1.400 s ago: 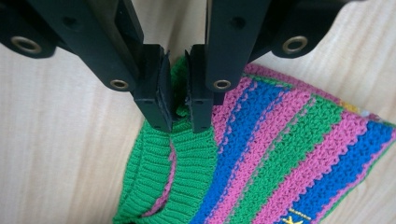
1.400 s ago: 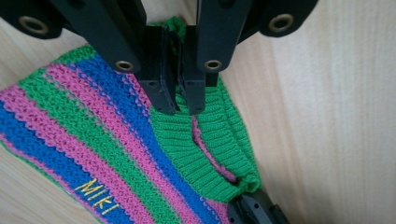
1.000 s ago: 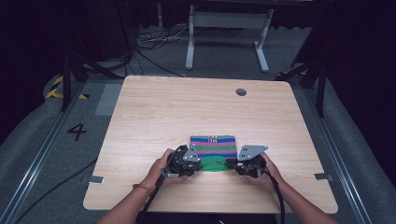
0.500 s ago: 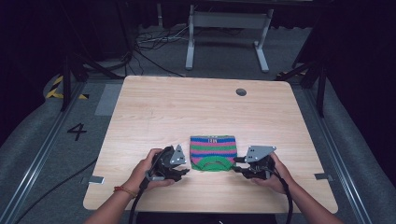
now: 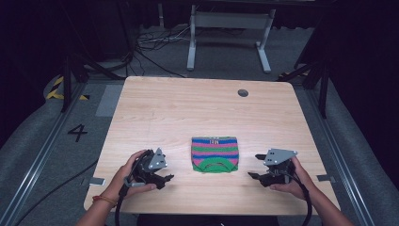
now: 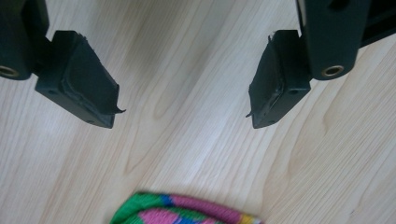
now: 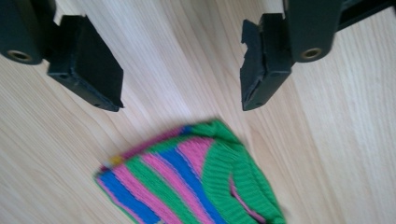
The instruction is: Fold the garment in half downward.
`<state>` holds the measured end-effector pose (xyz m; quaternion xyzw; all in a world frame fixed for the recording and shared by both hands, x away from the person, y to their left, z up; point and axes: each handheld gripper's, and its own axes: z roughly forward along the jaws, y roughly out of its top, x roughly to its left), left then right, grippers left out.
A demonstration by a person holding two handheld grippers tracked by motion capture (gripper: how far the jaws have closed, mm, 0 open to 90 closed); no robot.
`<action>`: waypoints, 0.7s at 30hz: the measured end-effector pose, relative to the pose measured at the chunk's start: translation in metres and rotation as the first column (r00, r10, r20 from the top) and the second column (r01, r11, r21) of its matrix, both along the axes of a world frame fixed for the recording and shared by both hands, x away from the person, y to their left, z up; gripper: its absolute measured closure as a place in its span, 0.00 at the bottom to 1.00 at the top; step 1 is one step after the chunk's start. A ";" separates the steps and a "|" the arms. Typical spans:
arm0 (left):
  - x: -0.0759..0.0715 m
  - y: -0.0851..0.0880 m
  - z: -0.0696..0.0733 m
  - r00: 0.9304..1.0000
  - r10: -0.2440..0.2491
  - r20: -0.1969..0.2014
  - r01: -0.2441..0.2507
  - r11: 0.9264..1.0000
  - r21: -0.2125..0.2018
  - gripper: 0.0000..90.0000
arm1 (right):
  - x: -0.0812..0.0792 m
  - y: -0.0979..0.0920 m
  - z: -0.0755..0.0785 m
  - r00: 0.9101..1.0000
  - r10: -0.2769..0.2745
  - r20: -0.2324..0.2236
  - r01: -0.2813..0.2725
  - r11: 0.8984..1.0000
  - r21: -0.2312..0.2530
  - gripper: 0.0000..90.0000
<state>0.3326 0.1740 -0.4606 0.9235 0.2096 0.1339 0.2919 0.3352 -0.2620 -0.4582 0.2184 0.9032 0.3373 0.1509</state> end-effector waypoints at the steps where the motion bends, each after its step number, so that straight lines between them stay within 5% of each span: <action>1: 0.000 0.004 0.000 1.000 0.006 -0.003 -0.006 1.000 0.002 0.26 | 0.000 -0.005 0.000 1.000 -0.018 0.007 0.018 1.000 -0.002 0.33; 5: -0.002 0.019 -0.004 1.000 0.026 -0.009 -0.026 0.999 0.045 0.23 | -0.001 -0.023 -0.001 0.998 -0.062 0.010 0.062 0.998 0.000 0.31; 14: -0.002 0.051 -0.014 0.994 0.103 -0.026 -0.101 0.994 0.050 0.21 | -0.006 -0.059 -0.014 0.990 -0.140 -0.020 0.140 0.990 0.003 0.30; 21: -0.007 0.075 -0.027 0.987 0.142 -0.077 -0.144 0.989 -0.020 0.20 | -0.017 -0.088 -0.024 0.975 -0.218 -0.041 0.219 0.975 0.040 0.29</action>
